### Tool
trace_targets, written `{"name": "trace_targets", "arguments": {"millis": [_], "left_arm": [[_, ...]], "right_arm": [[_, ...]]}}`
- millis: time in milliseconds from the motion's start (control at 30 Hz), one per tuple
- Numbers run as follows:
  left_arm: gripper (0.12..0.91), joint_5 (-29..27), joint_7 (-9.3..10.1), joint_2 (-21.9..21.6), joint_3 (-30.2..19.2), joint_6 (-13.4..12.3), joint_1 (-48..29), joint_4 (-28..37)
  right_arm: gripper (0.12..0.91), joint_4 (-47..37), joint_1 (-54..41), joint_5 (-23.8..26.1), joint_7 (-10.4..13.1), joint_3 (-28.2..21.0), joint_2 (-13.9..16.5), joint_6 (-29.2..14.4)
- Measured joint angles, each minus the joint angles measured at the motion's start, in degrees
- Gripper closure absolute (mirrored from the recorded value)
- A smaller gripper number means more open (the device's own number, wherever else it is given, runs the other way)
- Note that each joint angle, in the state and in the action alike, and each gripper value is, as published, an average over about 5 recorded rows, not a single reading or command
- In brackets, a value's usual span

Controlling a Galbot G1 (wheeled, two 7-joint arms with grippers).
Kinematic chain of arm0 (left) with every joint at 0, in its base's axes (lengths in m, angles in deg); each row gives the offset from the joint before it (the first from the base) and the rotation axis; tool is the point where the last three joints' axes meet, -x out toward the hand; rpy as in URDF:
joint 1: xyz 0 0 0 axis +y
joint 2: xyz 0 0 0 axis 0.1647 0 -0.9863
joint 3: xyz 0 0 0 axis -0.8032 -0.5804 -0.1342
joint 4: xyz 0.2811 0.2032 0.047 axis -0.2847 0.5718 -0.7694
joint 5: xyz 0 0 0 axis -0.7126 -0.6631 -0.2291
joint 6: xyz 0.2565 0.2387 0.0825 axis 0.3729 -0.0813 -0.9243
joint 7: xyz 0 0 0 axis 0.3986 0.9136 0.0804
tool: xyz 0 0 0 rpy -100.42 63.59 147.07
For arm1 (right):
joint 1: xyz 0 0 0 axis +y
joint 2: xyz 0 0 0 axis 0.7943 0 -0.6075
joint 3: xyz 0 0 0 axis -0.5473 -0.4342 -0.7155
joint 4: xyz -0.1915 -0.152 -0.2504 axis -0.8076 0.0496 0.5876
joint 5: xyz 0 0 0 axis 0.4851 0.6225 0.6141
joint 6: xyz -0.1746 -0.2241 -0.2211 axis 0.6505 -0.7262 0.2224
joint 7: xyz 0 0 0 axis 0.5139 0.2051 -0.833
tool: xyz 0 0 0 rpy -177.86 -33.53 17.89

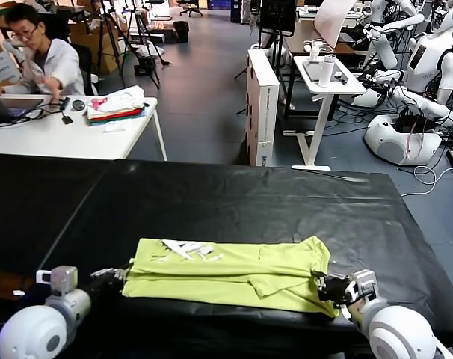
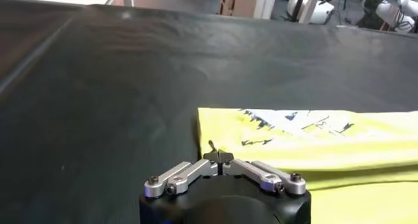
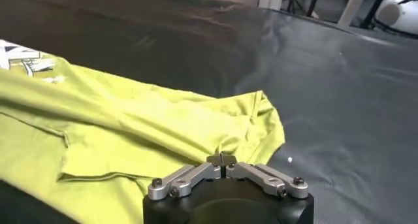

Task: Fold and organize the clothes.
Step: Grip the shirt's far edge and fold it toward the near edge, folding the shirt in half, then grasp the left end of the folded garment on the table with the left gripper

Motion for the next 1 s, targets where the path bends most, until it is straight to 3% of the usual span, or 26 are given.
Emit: {"name": "trace_targets", "arguments": {"millis": [167, 400, 567, 767, 867, 1000], "left_arm": [[0.842, 0.04, 1.01, 0.39, 1.11, 0.02, 0.73, -0.79], [0.842, 1.72, 2.63, 1.28, 1.95, 0.03, -2.97, 0.59], [0.842, -0.87, 1.93, 2.80, 0.10, -0.31, -8.06, 3.41], [0.822, -2.01, 0.30, 4.81, -3.27, -2.46, -12.59, 7.25], [0.655, -2.26, 0.29, 5.75, -4.74, -2.83, -14.16, 8.70], [0.291, -2.71, 0.42, 6.82, -6.45, -3.08, -15.80, 10.42]], "right_arm": [[0.118, -2.36, -2.84, 0.72, 0.07, 1.00, -2.12, -0.25], [0.118, -10.48, -10.78, 5.09, -0.66, -1.47, -6.82, -3.11], [0.118, -15.34, -14.79, 7.18, -1.39, -3.63, -9.64, -3.94], [0.118, -18.59, -16.55, 8.64, -1.65, -5.55, -11.85, -4.10], [0.118, -19.51, -16.97, 9.18, -1.73, -6.26, -12.59, -4.15], [0.118, -20.18, -17.32, 9.69, -1.81, -6.86, -13.28, -4.20]]}}
